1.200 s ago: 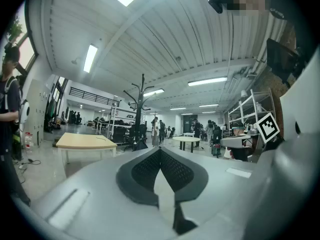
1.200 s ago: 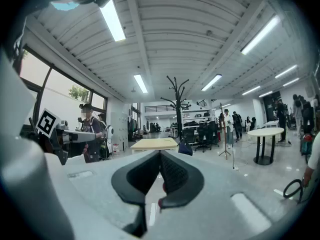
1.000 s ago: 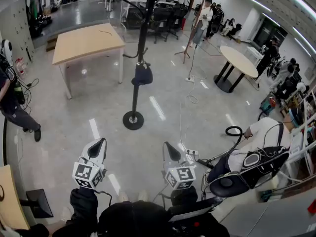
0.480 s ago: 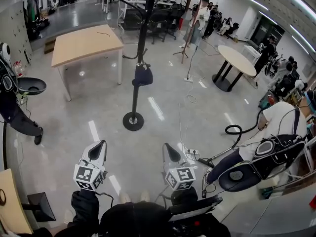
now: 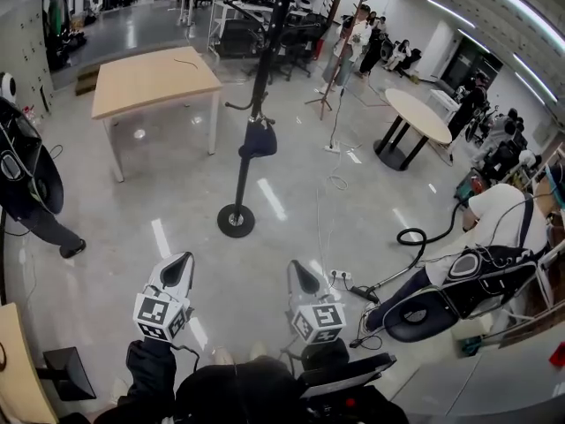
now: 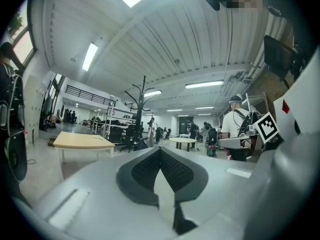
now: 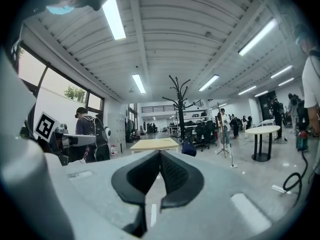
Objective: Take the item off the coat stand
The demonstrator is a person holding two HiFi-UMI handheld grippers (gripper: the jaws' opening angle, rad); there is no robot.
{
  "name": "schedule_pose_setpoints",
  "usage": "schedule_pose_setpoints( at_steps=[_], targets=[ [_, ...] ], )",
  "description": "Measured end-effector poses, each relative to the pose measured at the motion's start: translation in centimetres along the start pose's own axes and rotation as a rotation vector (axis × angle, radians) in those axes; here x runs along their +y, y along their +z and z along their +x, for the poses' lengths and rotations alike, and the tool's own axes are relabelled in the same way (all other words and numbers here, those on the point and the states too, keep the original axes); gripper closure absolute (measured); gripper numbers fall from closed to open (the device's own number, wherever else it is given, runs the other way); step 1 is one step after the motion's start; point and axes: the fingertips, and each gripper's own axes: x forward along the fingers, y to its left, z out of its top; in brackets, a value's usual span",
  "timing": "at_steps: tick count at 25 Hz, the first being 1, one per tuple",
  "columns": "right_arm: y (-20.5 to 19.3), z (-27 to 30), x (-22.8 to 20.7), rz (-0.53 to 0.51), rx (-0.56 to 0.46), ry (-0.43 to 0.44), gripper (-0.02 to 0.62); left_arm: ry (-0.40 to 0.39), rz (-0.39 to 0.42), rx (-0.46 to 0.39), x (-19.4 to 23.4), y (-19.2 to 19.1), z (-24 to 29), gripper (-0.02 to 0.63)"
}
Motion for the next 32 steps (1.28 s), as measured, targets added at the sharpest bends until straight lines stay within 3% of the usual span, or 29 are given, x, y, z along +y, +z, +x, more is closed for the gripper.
schedule_pose_setpoints(
  at_steps=[8,16,32],
  targets=[
    [-0.2,0.4,1.8,-0.008,0.006,0.005,0.594,0.006,-0.009,-0.015,1.6,-0.1,-1.1,0.602],
    [-0.2,2.3,0.8,-0.004,0.017,-0.001,0.594,0.018,-0.027,-0.007,3.2,-0.2,0.6,0.601],
    [-0.1,11.8,-5.0,0.02,0.014,0.014,0.594,0.001,-0.005,0.003,6.5,0.1,11.2,0.601]
  ],
)
